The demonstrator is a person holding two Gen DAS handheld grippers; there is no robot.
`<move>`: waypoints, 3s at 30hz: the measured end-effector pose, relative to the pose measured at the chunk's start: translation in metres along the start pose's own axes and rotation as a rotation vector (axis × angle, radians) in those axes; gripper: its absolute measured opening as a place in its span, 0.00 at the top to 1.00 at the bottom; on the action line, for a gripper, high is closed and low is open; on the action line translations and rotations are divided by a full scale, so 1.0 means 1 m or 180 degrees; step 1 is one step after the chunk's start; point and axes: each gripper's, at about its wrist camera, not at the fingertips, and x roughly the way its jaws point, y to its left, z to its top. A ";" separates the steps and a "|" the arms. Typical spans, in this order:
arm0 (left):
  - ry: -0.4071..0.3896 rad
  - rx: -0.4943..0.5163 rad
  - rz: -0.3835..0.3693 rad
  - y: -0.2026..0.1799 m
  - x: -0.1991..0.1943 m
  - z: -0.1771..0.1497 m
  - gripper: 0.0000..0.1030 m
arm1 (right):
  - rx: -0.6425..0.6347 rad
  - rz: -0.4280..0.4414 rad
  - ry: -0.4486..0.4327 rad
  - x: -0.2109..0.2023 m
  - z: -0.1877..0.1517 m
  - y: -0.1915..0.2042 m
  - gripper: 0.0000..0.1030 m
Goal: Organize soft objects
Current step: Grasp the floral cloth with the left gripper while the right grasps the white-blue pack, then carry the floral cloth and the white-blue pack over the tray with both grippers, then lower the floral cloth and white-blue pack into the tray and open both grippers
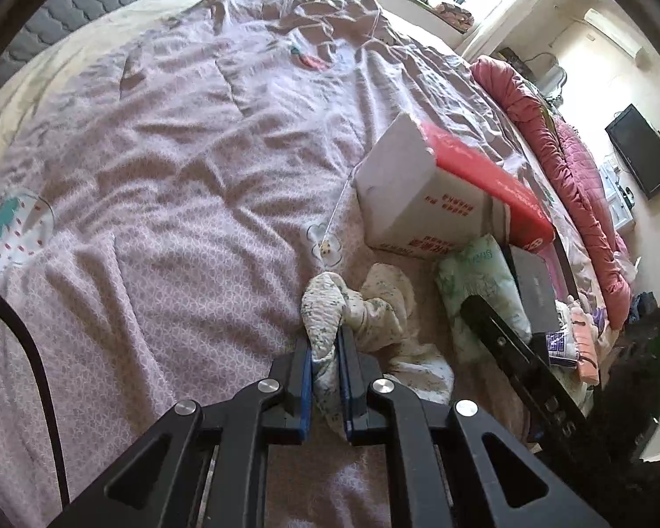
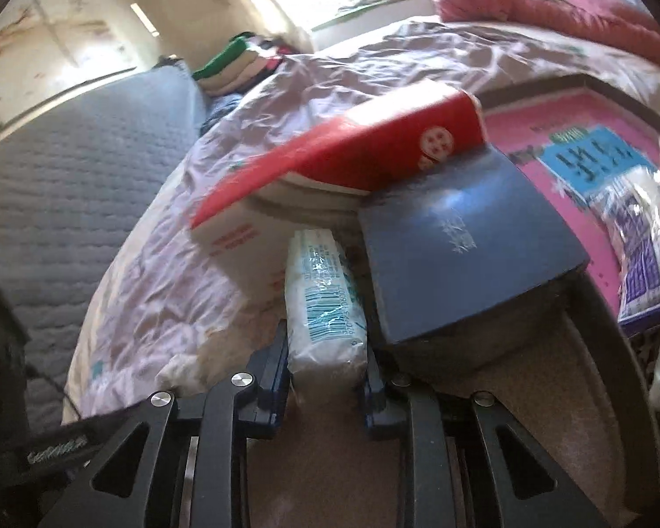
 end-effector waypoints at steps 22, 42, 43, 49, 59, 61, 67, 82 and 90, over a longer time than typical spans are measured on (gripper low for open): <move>-0.0834 0.0489 -0.0225 -0.110 -0.097 -0.005 0.90 | -0.0873 0.0455 -0.0533 -0.143 0.059 -0.013 0.75; -0.0754 0.1058 -0.0455 -0.249 -0.070 -0.029 0.90 | -0.0350 0.0031 -0.0883 -0.216 0.087 -0.147 0.74; -0.0746 0.1079 -0.0461 -0.254 -0.067 -0.030 0.90 | -0.0330 0.0038 -0.0879 -0.217 0.088 -0.151 0.74; -0.0687 0.1215 -0.0418 -0.280 -0.048 -0.036 0.90 | -0.0283 0.0040 -0.0807 -0.214 0.086 -0.166 0.73; -0.0513 0.1330 -0.0260 -0.292 -0.014 -0.044 0.90 | -0.0238 0.0159 -0.0594 -0.193 0.079 -0.176 0.73; -0.0486 0.1338 -0.0234 -0.293 -0.010 -0.045 0.90 | -0.0213 0.0170 -0.0557 -0.189 0.078 -0.179 0.73; -0.0396 0.1375 -0.0150 -0.294 0.004 -0.047 0.90 | -0.0106 0.0233 -0.0442 -0.179 0.075 -0.190 0.73; -0.0115 0.1277 -0.0032 -0.280 0.047 -0.051 0.90 | 0.0130 0.0252 -0.0021 -0.146 0.060 -0.200 0.68; -0.0108 0.1232 -0.0095 -0.276 0.049 -0.050 0.88 | 0.0094 0.0089 -0.0027 -0.148 0.061 -0.199 0.55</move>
